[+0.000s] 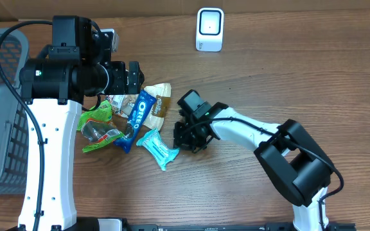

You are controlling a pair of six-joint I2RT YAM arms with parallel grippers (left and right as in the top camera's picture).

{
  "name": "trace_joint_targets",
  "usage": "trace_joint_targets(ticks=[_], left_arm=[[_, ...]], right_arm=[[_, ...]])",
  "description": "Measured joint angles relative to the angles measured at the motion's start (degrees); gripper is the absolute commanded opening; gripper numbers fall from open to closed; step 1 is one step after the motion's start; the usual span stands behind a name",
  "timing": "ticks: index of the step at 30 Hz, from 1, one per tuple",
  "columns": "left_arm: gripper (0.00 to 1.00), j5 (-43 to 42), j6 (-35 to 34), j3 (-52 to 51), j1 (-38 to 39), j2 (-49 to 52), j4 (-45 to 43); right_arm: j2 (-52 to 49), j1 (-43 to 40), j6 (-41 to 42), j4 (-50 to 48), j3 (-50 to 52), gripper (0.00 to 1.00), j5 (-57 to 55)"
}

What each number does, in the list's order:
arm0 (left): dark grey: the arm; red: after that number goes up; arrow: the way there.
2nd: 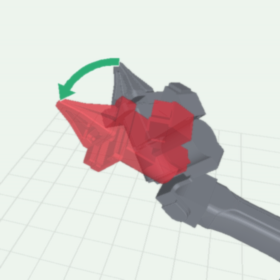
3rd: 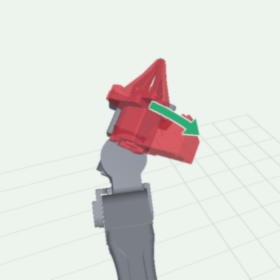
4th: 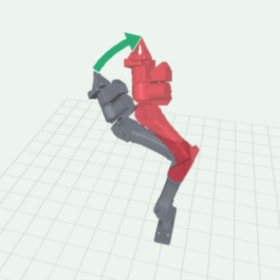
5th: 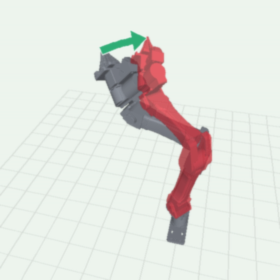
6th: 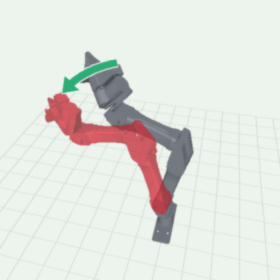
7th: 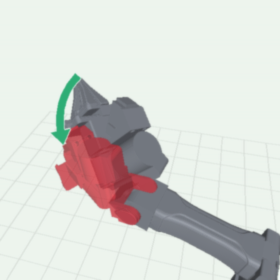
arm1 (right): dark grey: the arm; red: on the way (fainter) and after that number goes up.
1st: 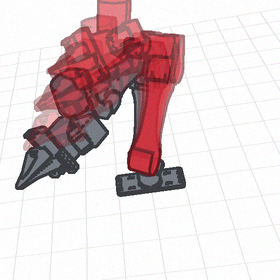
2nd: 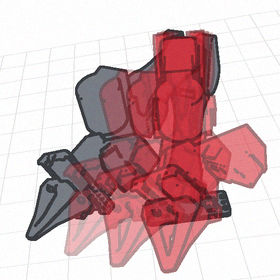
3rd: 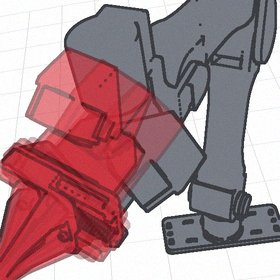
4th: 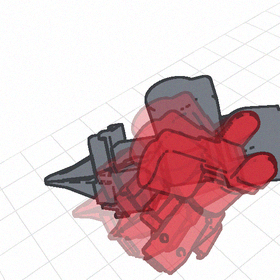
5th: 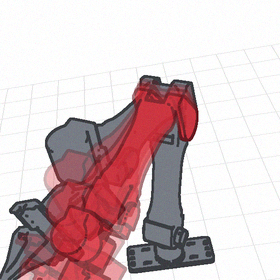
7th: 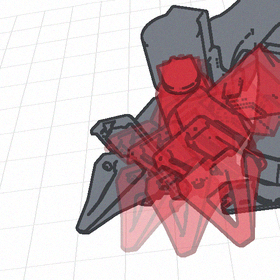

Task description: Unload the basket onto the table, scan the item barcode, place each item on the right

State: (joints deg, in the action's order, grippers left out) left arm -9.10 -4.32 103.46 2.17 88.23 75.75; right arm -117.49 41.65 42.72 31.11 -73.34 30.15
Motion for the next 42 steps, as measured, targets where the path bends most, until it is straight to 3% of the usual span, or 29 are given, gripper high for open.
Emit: trace_joint_targets(ticks=[1,2,4,6,11,17,22,26,36,42], left_arm=[[1.0,0.0,0.0,0.0,0.0,-0.02,0.0],[1.0,0.02,0.0,0.0,0.0,-0.02,0.0],[1.0,0.02,0.0,0.0,0.0,0.0,0.0],[1.0,0.07,0.0,0.0,0.0,-0.02,-0.02],[1.0,0.2,0.0,0.0,0.0,-0.02,-0.02],[1.0,0.22,0.0,0.0,0.0,0.0,0.0],[1.0,0.37,0.0,0.0,0.0,-0.02,-0.02],[1.0,0.37,0.0,0.0,0.0,-0.02,-0.02],[1.0,0.39,0.0,0.0,0.0,-0.02,-0.09],[1.0,0.39,0.0,0.0,0.0,-0.02,-0.13]], right_arm=[[0.44,-0.31,-0.76,0.17,0.0,0.04,0.02],[1.25,-0.57,-1.92,0.22,0.0,0.1,0.02],[3.48,-0.72,-4.09,-0.04,0.0,0.44,0.02],[5.31,-0.44,-5.27,-1.05,-0.04,0.67,0.11],[5.55,1.95,-6.97,-4.15,-0.22,0.76,0.52],[2.45,5.99,-4.02,-2.67,-0.24,0.64,-0.63],[1.49,5.38,1.46,-0.85,-0.33,0.34,-3.41],[1.51,5.22,3.96,-1.05,-0.92,0.04,-3.91],[2.93,0.72,2.16,6.27,-1.79,0.04,-5.75],[11.13,-1.68,-2.99,16.48,-1.79,0.04,-20.85]])
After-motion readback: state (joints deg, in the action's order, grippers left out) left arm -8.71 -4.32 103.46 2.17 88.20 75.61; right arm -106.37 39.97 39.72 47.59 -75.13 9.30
